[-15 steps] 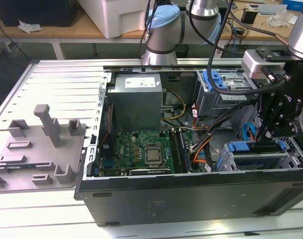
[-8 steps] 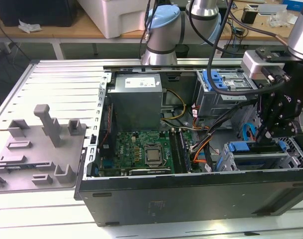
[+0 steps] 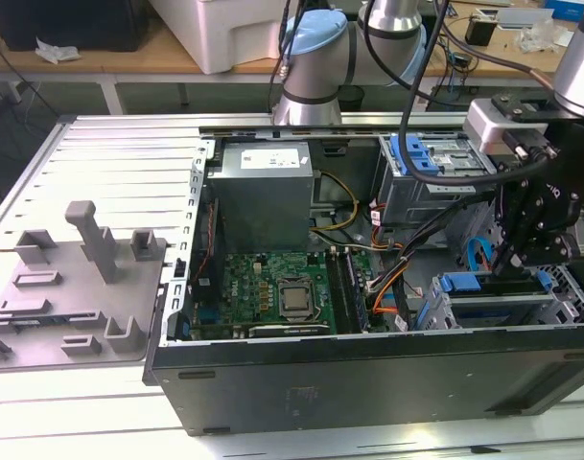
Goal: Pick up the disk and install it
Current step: 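Insert the second disk wire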
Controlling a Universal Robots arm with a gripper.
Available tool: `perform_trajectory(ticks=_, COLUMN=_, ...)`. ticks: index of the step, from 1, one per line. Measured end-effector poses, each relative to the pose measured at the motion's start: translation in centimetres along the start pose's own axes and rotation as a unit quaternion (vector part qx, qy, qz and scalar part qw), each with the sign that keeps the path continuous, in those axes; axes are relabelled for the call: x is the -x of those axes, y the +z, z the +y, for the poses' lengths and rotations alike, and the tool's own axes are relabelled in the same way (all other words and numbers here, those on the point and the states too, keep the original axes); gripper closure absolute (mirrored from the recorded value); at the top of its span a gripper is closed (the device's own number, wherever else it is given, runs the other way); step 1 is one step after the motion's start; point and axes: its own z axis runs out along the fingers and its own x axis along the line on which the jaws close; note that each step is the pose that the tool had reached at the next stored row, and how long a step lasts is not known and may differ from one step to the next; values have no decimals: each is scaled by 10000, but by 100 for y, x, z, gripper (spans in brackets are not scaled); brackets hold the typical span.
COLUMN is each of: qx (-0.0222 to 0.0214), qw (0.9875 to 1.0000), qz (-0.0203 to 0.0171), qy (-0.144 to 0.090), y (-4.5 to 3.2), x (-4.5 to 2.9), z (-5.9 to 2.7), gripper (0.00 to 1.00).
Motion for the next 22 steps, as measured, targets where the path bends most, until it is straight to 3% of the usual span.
perform_trajectory(ticks=16, qx=0, qw=10000, qz=0, qy=0, y=46, x=2, z=1, gripper=84)
perform_trajectory(ticks=17, qx=1, qw=10000, qz=-9, qy=0, y=55, x=0, z=1, gripper=77)
perform_trajectory(ticks=18, qx=0, qw=10000, qz=-1, qy=0, y=47, x=-1, z=0, gripper=59)
perform_trajectory(ticks=19, qx=0, qw=10000, qz=-2, qy=0, y=48, x=-1, z=1, gripper=52)
perform_trajectory(ticks=22, qx=0, qw=10000, qz=1, qy=0, y=38, x=-2, z=0, gripper=52)
